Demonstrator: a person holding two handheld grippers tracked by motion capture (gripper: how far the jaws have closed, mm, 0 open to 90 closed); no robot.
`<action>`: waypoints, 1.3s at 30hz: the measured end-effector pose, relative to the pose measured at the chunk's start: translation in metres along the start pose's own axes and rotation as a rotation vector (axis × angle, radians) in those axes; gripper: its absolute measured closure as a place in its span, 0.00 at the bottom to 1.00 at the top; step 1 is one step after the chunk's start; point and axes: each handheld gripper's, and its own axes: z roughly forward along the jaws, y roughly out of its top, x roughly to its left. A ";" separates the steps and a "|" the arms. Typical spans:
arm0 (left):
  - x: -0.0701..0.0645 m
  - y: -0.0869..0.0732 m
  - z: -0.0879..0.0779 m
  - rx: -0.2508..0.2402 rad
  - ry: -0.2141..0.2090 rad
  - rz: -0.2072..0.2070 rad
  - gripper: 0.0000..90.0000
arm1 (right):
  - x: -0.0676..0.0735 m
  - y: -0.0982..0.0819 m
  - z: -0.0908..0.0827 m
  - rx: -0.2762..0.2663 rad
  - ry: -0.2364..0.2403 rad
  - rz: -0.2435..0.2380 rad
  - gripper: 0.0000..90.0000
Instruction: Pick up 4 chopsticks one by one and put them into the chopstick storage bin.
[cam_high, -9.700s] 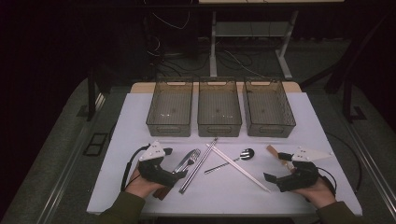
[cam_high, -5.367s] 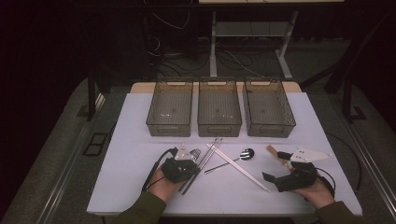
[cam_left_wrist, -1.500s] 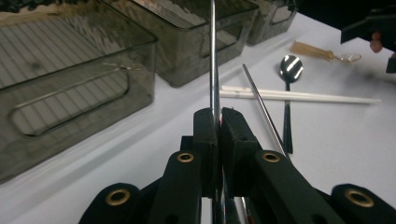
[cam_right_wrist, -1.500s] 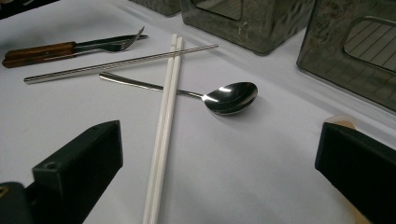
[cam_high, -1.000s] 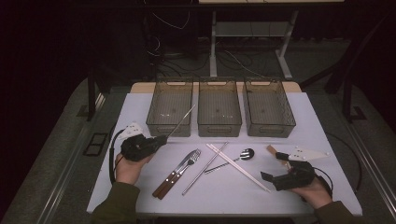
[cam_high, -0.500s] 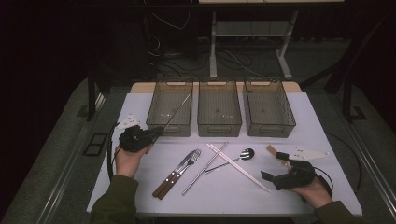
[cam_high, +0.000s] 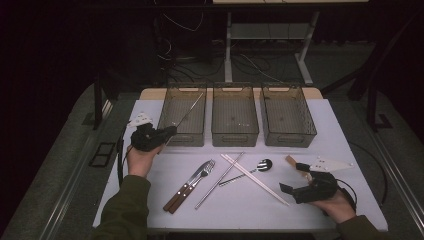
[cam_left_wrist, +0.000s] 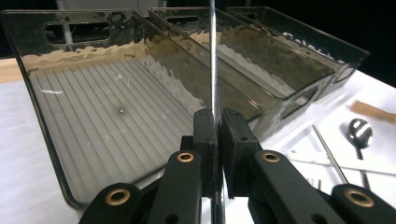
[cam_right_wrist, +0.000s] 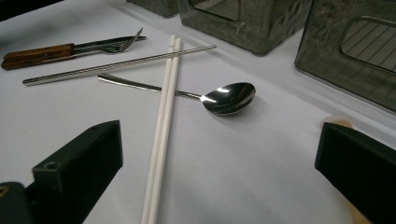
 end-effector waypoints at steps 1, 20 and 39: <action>0.001 0.001 0.001 -0.002 0.002 -0.002 0.94 | 0.000 0.000 0.000 -0.001 -0.001 0.002 0.01; 0.022 0.039 0.027 0.028 0.066 -0.002 0.94 | 0.000 0.000 -0.001 -0.003 -0.006 -0.001 0.01; 0.041 0.044 0.059 0.133 0.157 -0.019 0.94 | 0.001 0.000 -0.002 -0.005 0.004 -0.007 0.01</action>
